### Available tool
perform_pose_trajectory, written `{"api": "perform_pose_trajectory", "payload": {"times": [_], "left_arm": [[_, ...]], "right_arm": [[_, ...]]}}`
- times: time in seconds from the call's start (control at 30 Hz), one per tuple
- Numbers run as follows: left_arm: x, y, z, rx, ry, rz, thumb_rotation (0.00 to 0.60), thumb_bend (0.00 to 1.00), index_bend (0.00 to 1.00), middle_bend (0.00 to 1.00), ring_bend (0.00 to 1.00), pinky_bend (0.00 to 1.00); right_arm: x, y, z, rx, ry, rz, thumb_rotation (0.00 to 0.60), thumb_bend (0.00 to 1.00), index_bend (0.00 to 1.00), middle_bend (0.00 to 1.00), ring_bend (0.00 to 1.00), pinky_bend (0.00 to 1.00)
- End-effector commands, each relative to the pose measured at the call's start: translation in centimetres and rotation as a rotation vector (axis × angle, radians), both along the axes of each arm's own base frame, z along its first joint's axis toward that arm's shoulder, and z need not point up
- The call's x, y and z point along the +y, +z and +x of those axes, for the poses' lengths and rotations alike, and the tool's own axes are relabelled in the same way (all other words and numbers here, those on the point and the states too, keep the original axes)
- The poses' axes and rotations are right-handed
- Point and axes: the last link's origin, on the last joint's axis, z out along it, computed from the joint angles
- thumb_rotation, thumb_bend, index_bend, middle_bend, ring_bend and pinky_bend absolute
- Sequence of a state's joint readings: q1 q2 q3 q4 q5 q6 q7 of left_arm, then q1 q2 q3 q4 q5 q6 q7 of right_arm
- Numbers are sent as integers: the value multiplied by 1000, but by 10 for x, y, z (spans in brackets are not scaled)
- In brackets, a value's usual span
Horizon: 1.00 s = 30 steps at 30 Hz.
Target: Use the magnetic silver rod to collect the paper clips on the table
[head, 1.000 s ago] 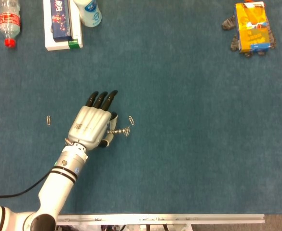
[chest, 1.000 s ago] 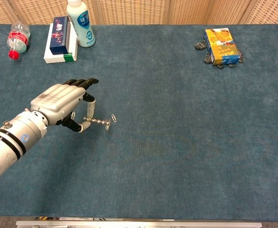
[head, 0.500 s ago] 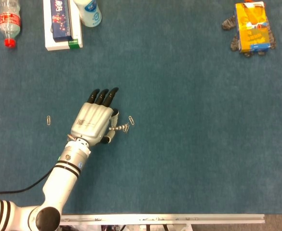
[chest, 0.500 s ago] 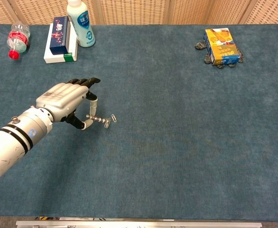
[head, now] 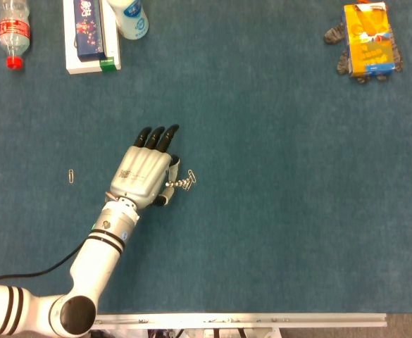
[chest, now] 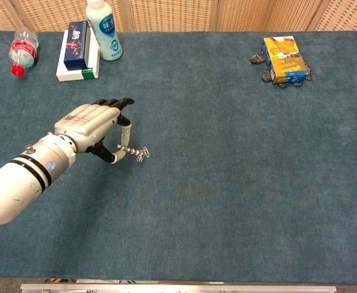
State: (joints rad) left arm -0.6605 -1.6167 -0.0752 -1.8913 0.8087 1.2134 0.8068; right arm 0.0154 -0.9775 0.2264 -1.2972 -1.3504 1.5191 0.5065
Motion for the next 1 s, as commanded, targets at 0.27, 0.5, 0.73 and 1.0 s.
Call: {"api": "perform_pose_trajectory", "payload": {"times": [0.27,0.5,0.73,1.0], "left_arm": [[6,-5,3,17,3,-8,600,359,612,34,0,0],[8,-9,3,22,11,-14,600,359,612,34,0,0],[5,-4,6,7,-1,-9,600,360,612,34,0,0],[-2,19,11,-18,-30,29,600,360,612,33,0,0]], "right_arm": [[-1,-2,1,2,2,7,600,369,241,156,0,9],[-2,-2,1,2,0,10,600,369,241,156,0,9],[-3,-3,1,0,0,14,600,369,241,156,0,9],[-4,-4,3,2,6,16,600,369,241,156,0,9]]}}
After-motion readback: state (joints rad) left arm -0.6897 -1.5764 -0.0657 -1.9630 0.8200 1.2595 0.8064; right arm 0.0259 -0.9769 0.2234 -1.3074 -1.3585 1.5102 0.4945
